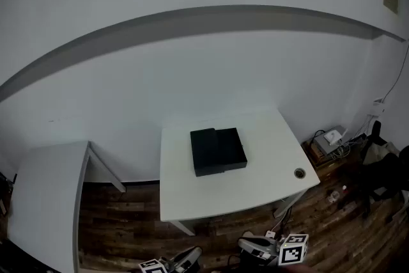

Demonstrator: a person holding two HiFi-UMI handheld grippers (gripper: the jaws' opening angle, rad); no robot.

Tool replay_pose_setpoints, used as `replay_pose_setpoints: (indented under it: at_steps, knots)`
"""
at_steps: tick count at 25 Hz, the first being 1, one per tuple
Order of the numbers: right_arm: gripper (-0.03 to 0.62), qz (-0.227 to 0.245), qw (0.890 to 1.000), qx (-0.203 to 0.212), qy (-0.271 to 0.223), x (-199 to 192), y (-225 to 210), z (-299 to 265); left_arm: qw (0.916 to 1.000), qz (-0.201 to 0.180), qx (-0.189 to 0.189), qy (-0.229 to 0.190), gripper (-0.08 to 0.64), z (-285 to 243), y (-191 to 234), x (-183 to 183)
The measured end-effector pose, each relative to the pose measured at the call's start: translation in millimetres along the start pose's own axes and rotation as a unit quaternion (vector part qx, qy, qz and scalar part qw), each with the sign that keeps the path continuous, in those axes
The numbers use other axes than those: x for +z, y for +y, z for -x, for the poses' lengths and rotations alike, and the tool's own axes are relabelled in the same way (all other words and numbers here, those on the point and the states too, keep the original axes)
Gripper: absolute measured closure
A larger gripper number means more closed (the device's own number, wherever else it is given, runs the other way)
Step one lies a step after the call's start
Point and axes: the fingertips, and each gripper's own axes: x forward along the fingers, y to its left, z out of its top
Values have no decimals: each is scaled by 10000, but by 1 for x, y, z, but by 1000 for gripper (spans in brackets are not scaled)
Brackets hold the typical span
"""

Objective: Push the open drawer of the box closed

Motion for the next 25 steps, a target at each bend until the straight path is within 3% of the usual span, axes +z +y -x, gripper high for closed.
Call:
replay_pose_setpoints:
  at_steps: [18,25]
  knots:
    - [588,87,9998,174,-57,17,1,-5,10000,66,28,15,560,-8,6,8]
    - [575,-95,9996,224,-128,46,-25,-8,9998,80,168,4,560,-31,25,21]
